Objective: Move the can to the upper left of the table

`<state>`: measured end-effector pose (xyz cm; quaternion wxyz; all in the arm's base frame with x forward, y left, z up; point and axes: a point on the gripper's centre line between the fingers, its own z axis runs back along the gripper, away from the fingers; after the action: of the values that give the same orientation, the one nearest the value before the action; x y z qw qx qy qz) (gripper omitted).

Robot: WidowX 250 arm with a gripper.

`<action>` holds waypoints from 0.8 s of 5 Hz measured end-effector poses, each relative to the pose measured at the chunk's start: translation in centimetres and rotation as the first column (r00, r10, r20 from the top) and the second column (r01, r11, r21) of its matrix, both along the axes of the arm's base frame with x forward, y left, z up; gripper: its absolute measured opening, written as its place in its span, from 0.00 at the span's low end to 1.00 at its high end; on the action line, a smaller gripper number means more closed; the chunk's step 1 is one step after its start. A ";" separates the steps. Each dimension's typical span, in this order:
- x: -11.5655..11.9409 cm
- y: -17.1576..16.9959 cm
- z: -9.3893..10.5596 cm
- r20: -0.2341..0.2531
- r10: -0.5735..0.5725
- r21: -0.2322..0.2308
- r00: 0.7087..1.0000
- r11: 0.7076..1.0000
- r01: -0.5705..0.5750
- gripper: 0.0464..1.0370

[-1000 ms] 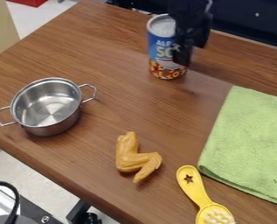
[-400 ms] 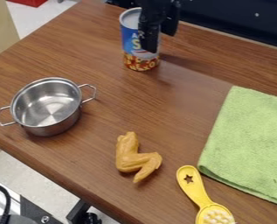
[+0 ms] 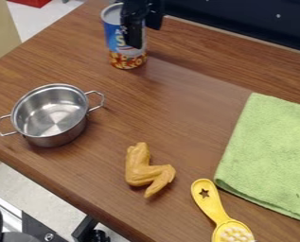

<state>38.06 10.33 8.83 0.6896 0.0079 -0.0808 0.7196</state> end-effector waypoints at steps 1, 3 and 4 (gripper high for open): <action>0.5 1.2 0.1 -0.001 0.030 -0.031 1.000 0.999 -0.030 0.96; 0.2 0.0 -0.3 0.016 0.052 -0.068 0.999 0.996 -0.050 0.96; -0.1 -1.5 1.4 0.050 0.096 -0.073 0.994 0.993 -0.093 0.96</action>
<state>37.97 8.82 10.18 0.6522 -0.0316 -0.0732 0.7538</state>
